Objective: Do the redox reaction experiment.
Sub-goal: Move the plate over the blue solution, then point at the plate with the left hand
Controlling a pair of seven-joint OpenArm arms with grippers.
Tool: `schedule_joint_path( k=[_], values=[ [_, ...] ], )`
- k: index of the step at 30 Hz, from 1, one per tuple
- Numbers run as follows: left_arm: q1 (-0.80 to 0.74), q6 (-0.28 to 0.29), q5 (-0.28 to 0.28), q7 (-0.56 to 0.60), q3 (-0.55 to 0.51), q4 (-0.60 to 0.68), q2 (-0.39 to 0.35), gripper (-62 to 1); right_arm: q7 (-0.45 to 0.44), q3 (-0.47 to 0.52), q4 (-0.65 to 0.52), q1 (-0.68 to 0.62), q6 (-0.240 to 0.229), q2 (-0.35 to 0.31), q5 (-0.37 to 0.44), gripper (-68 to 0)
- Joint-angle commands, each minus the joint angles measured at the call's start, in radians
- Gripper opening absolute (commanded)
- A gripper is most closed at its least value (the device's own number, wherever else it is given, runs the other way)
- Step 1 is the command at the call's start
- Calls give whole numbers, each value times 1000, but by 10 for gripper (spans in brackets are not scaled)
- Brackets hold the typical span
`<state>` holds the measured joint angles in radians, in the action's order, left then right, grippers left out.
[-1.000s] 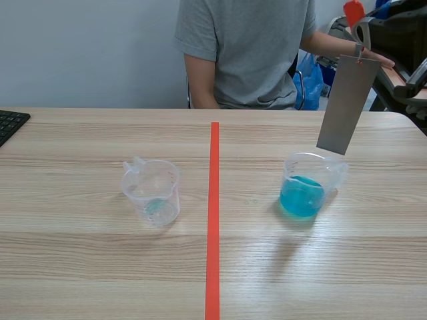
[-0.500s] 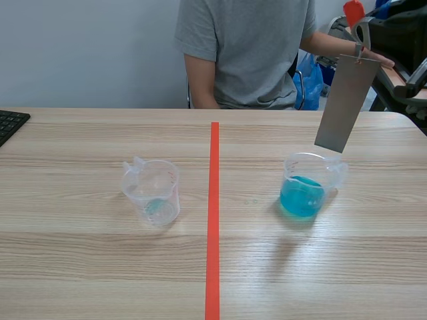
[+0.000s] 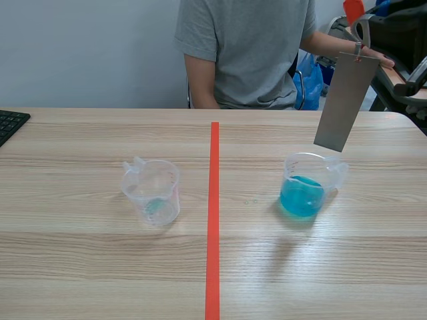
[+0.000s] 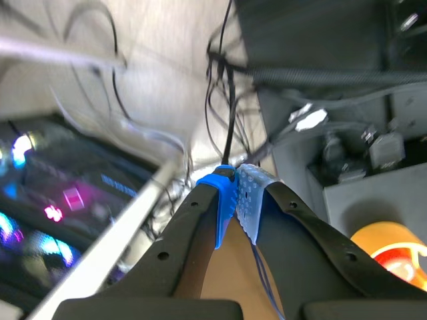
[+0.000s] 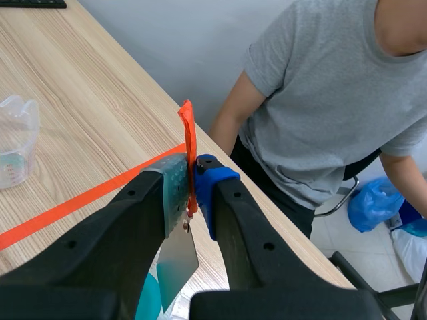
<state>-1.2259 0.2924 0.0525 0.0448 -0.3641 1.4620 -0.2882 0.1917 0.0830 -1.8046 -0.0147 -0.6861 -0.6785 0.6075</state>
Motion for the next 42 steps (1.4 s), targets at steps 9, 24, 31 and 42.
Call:
schedule_joint_path(
  k=[9,24,31,42],
  values=[
    [-90,90,10,8,-53,362,-25,-582,-15,-2,-13,18,3,-11,15,-664],
    [231,288,119,18,-36,665,-31,-582,-16,-2,-14,18,-34,-11,56,-664],
    [454,329,119,11,101,665,-31,-582,-19,-2,-14,18,-48,-11,60,-664],
    [760,322,96,11,355,451,-14,-582,-19,-2,-14,18,-60,-11,64,-664]
  ],
)
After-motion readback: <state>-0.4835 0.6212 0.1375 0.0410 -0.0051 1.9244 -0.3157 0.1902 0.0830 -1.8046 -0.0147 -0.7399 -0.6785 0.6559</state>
